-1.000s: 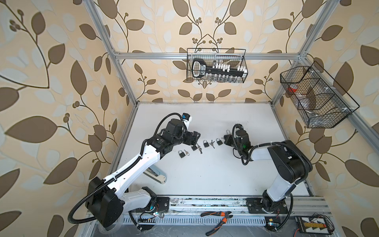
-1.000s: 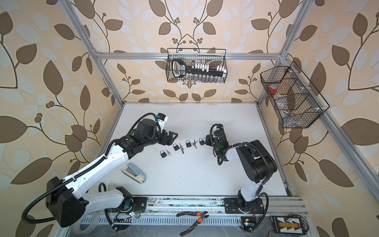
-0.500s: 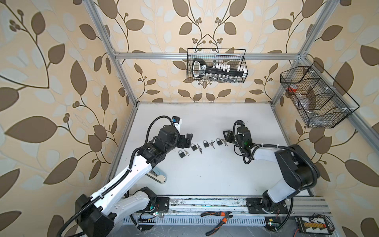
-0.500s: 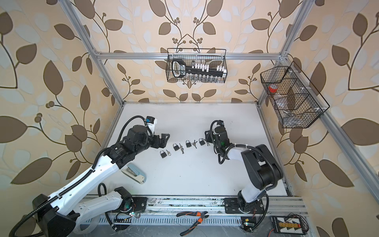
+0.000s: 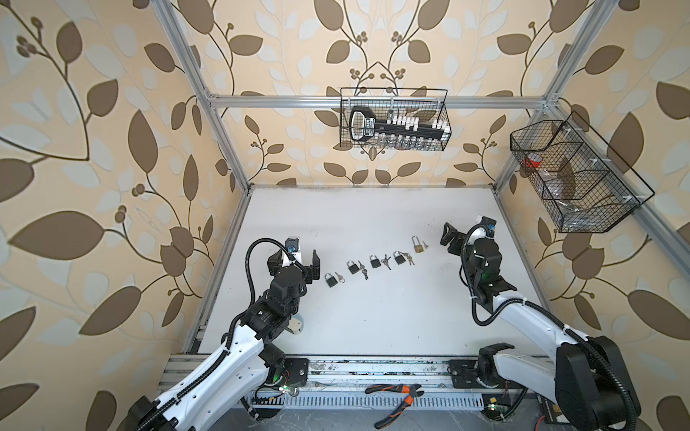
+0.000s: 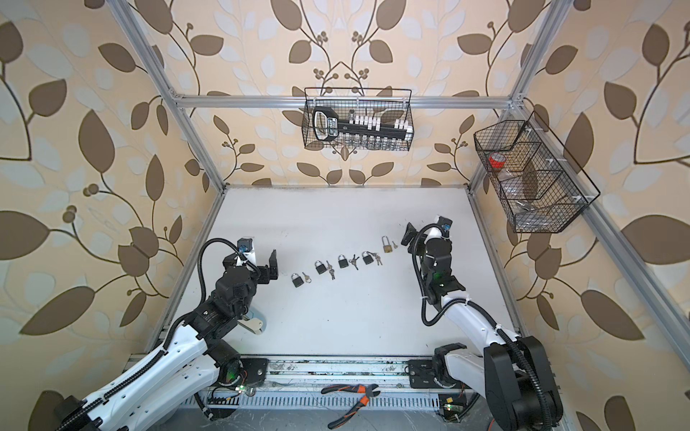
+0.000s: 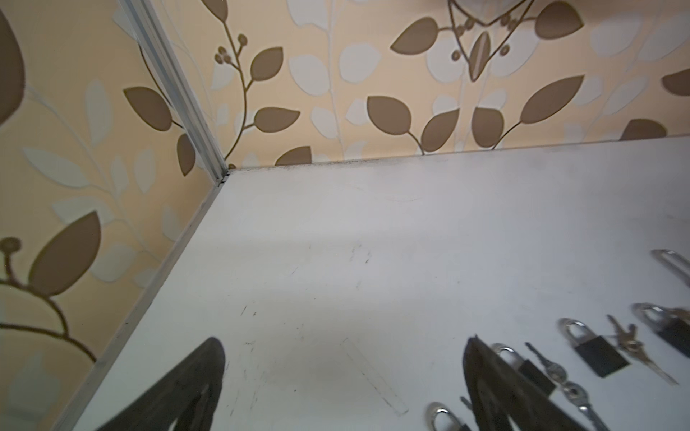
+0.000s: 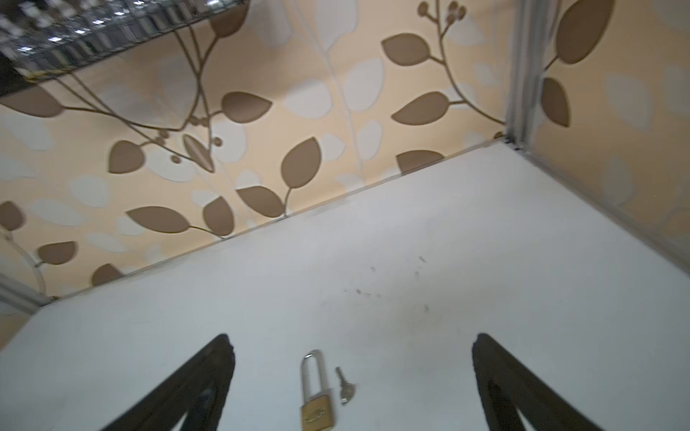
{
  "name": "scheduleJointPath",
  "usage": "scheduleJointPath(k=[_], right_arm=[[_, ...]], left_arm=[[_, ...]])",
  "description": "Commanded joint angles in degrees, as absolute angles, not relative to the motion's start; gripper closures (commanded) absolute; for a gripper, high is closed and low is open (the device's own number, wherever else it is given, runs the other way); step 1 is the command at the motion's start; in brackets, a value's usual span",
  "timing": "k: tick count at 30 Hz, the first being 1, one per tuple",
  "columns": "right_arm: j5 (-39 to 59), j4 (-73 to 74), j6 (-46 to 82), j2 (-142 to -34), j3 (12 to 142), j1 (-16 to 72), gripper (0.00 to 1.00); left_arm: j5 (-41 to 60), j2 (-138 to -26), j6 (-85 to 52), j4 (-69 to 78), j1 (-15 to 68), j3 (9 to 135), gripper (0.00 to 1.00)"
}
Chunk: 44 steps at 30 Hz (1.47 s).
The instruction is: Lock with the key
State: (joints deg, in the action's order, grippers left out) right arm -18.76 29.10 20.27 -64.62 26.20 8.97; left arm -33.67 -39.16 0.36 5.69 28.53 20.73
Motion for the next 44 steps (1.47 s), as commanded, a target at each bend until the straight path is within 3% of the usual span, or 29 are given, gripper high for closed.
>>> scheduleJointPath(k=[1,7,14,26,29,44], right_arm=[[-24.3,30.1,11.5,-63.6,23.8,6.4,0.01],[-23.7,35.1,9.1,-67.9,20.0,3.5,0.00],[-18.3,47.6,5.8,-75.3,16.6,1.5,0.00],[-5.9,69.2,4.4,-85.8,11.3,-1.2,0.00],[-5.5,67.0,4.5,-85.6,12.1,-1.3,0.01],[-5.2,65.3,4.1,-85.7,13.0,-1.3,0.00]], left_arm=[[-38.1,-41.7,4.5,16.9,25.2,17.9,0.01],[-35.1,-52.8,2.1,25.7,20.1,14.3,0.01],[-24.1,-61.4,2.0,40.8,12.0,10.6,0.01],[-10.5,-86.0,1.3,54.3,4.8,16.5,0.01],[-6.2,-86.1,-0.9,41.7,2.1,22.7,0.01],[-5.1,-85.5,-1.0,41.7,1.4,22.1,0.01]])
